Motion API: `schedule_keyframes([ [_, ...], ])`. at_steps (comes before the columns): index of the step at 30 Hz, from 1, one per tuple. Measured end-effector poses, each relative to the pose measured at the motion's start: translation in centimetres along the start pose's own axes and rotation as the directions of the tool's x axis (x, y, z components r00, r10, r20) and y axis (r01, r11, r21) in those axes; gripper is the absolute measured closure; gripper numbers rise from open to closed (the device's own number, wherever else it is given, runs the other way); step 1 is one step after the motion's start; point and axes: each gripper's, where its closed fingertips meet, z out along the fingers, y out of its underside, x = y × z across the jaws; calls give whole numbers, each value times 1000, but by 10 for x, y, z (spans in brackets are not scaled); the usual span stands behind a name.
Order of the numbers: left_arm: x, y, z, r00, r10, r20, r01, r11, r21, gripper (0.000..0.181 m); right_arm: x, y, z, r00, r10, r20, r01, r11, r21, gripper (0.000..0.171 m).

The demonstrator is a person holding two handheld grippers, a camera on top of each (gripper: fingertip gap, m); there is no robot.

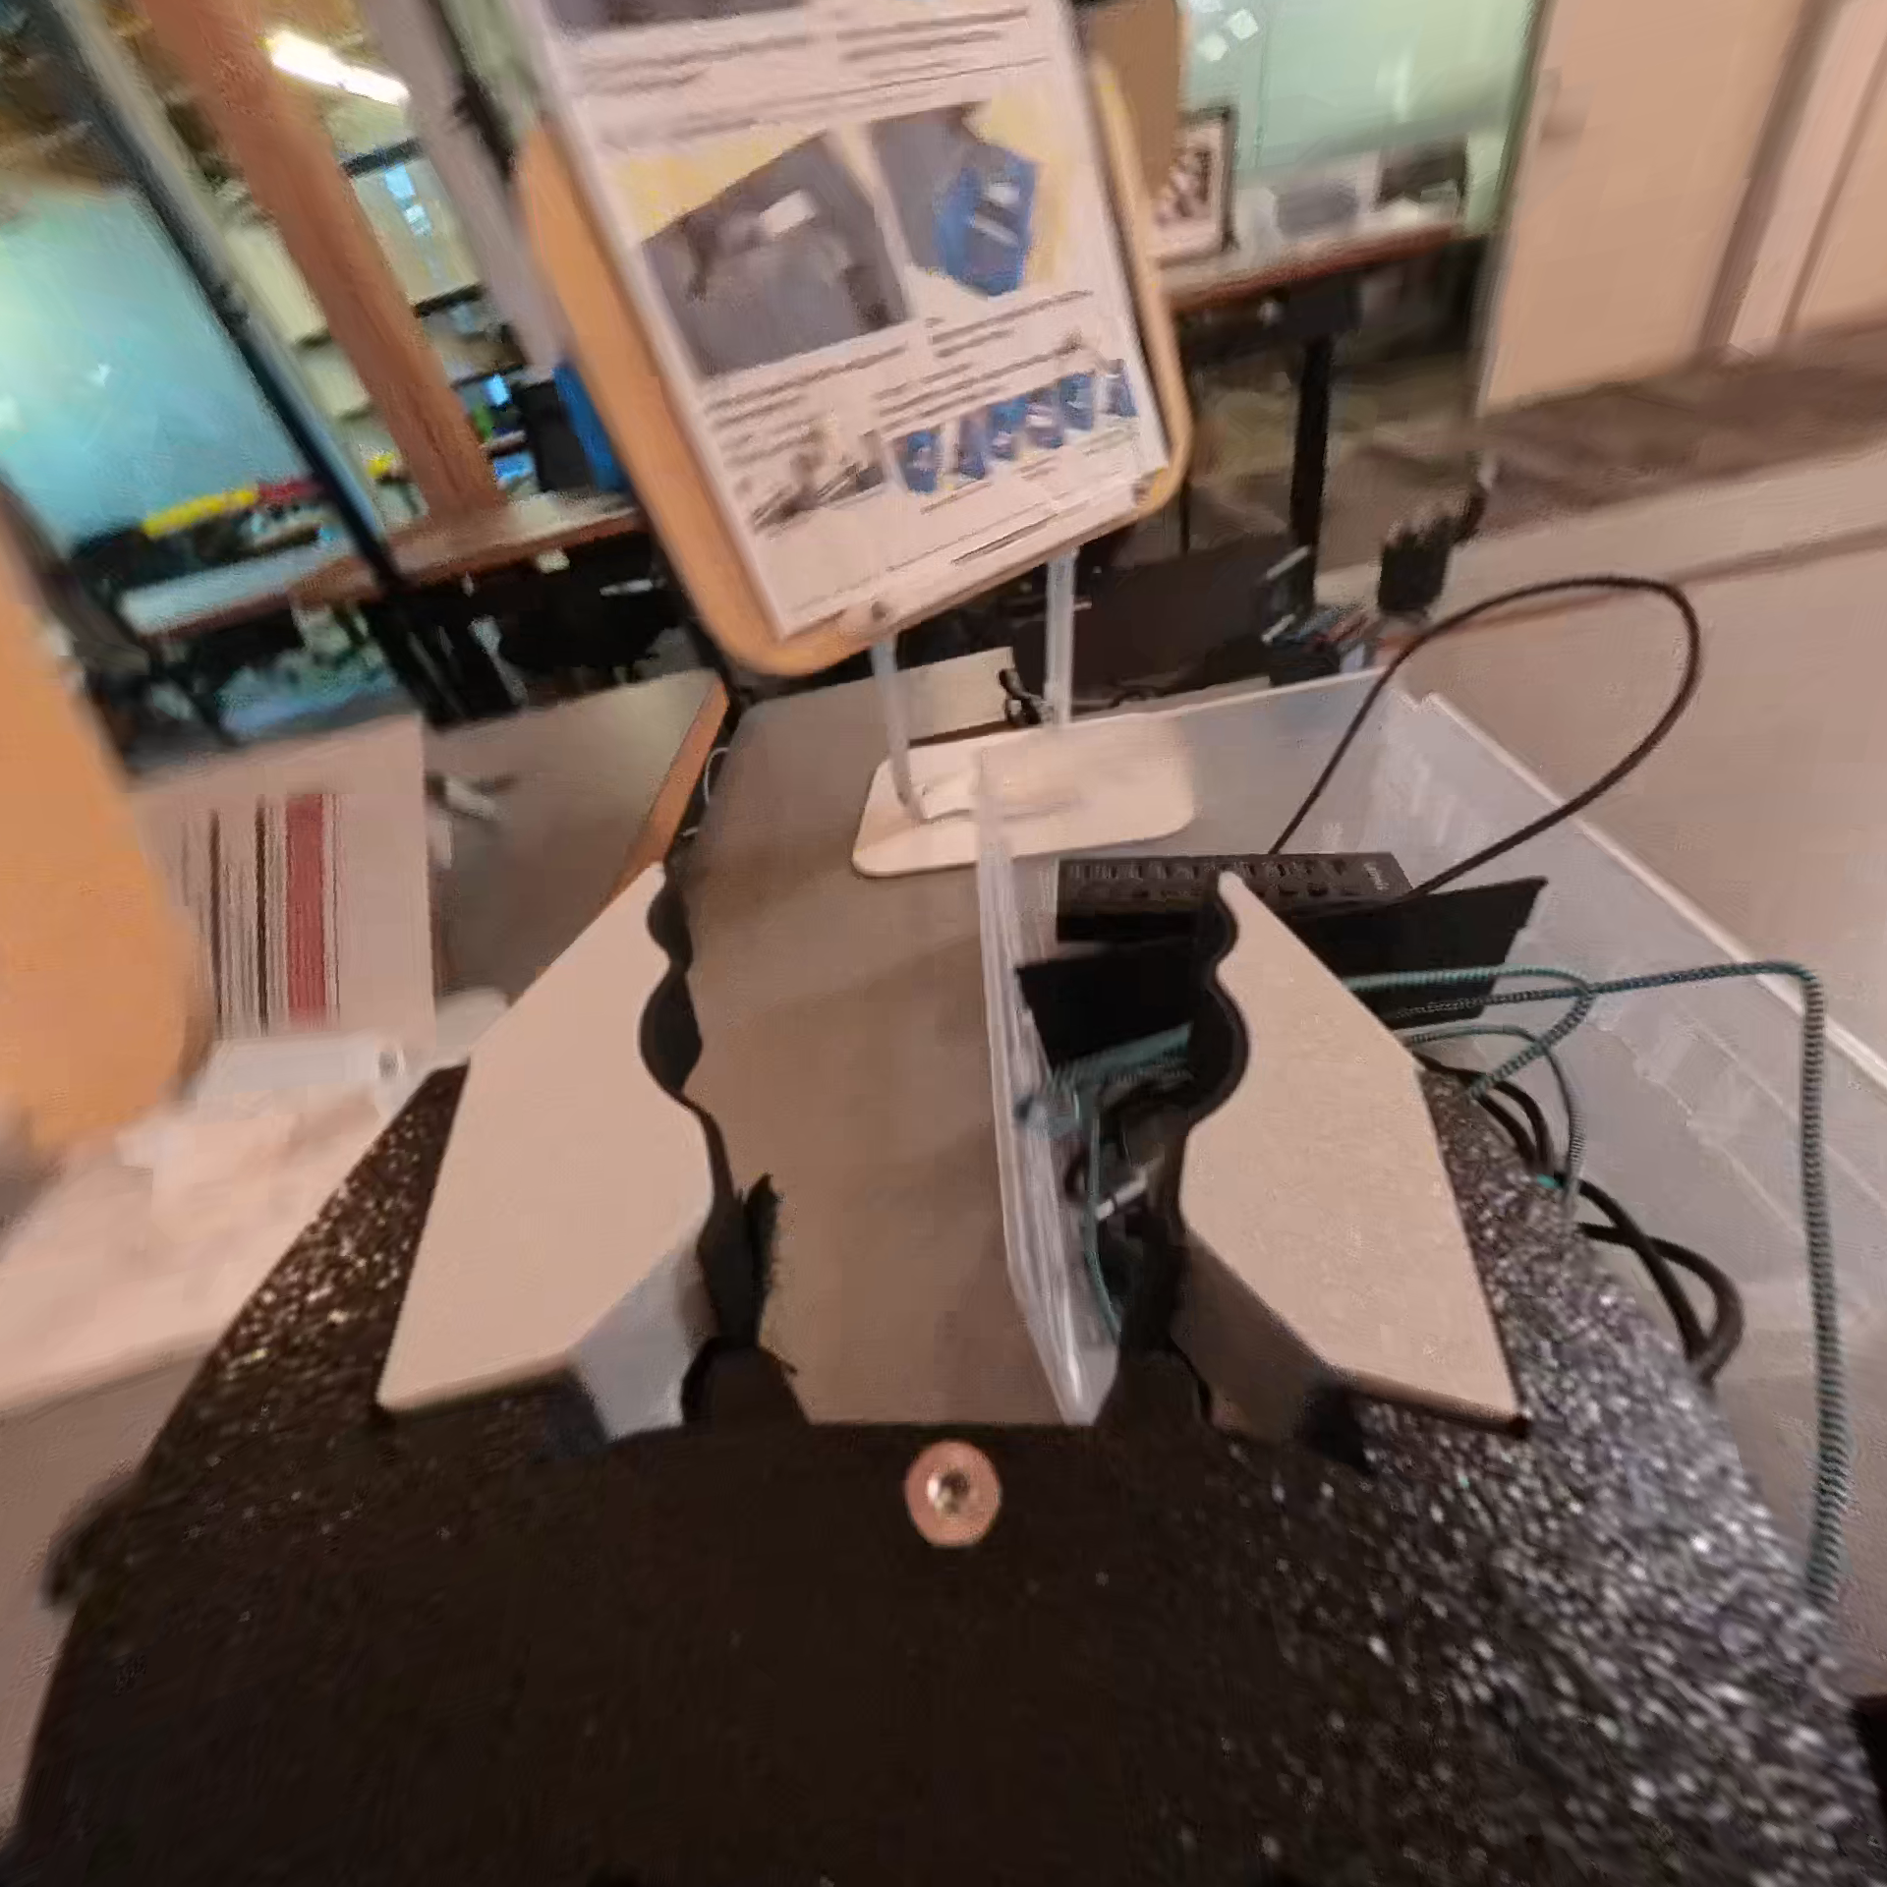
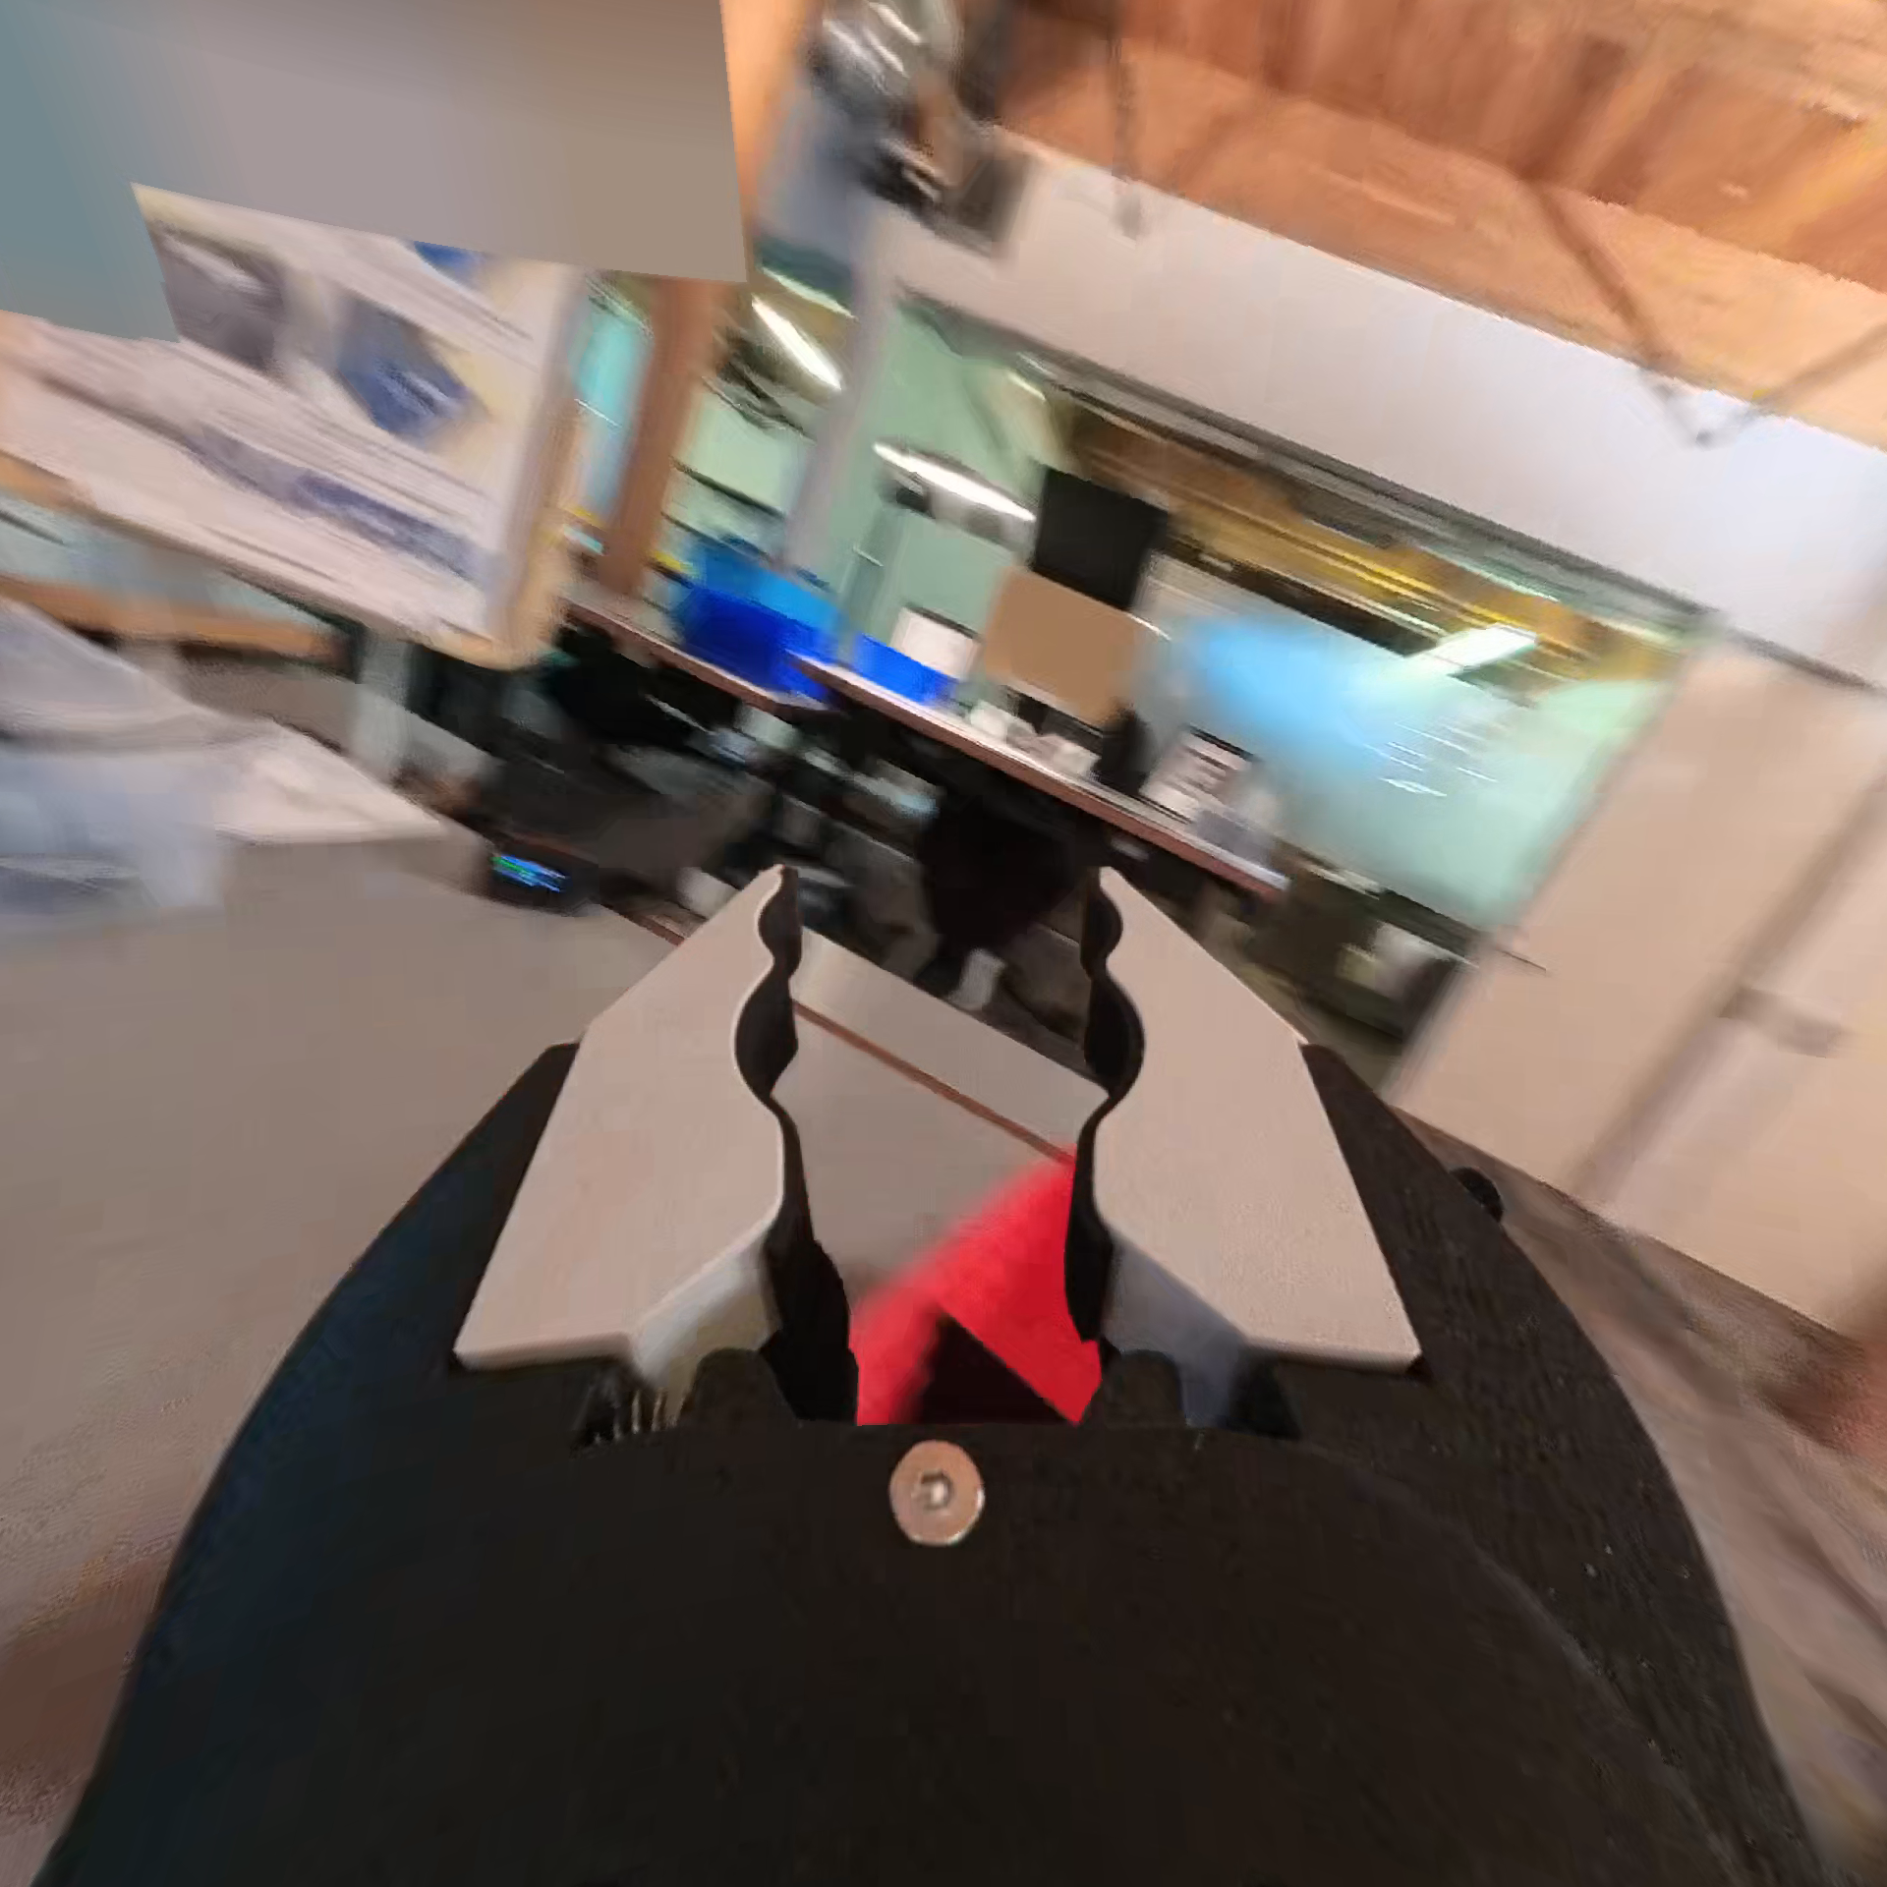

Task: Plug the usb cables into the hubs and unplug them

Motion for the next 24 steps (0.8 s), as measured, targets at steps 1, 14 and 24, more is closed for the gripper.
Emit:
schedule_keyframes([
  [1,12,-16,13,996,79,-52,-80,997,-12,88,-27,-11,19,994,42,105,-47,998,51,117],
  [14,147,58,163,376,160,-913,-750,631,-199,112,-193,86,118,877,201,436,-200,979,-49,122],
  [24,147,132,199,228,84,-970,-939,281,-196,99,-206,88,119,880,128,458,-122,992,-43,123],
])
